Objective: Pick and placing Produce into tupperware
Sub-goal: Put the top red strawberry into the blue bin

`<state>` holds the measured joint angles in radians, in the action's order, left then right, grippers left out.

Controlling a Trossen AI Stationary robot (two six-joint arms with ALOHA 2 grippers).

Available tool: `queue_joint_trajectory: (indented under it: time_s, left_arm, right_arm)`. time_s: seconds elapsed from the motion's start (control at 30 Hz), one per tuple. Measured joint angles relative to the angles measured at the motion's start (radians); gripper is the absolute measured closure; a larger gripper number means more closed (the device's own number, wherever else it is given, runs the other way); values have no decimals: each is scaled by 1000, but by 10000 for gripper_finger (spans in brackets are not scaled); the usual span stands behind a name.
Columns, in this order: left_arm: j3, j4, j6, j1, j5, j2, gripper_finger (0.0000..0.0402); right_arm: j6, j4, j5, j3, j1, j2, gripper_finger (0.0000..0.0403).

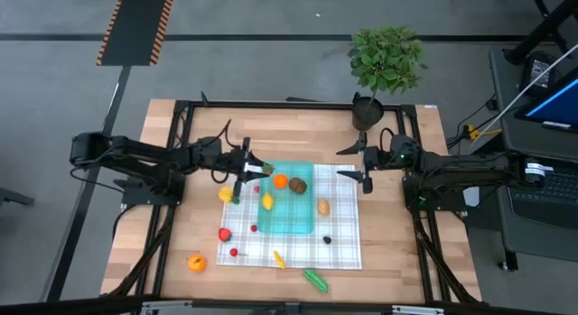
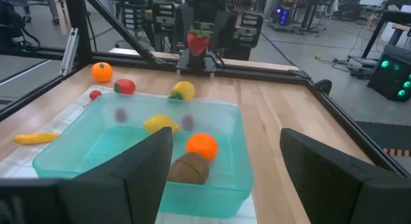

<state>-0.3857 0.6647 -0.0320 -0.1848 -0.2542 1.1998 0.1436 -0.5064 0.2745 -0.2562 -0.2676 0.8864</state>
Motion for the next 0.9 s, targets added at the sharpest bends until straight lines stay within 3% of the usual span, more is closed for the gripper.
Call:
queue_joint_trajectory:
  time_s: [0.2,0.63,0.9]
  left_arm:
    - [-85,-24,-7,-1,-74,81,282]
    - [-325,-610,-85,0,-73,90,288]
    - [-408,-815,-110,0,-45,89,284]
  right_arm:
    - [8,2,0,0,0,0,114]
    - [8,22,0,0,0,0,114]
    - [8,22,0,0,0,0,114]
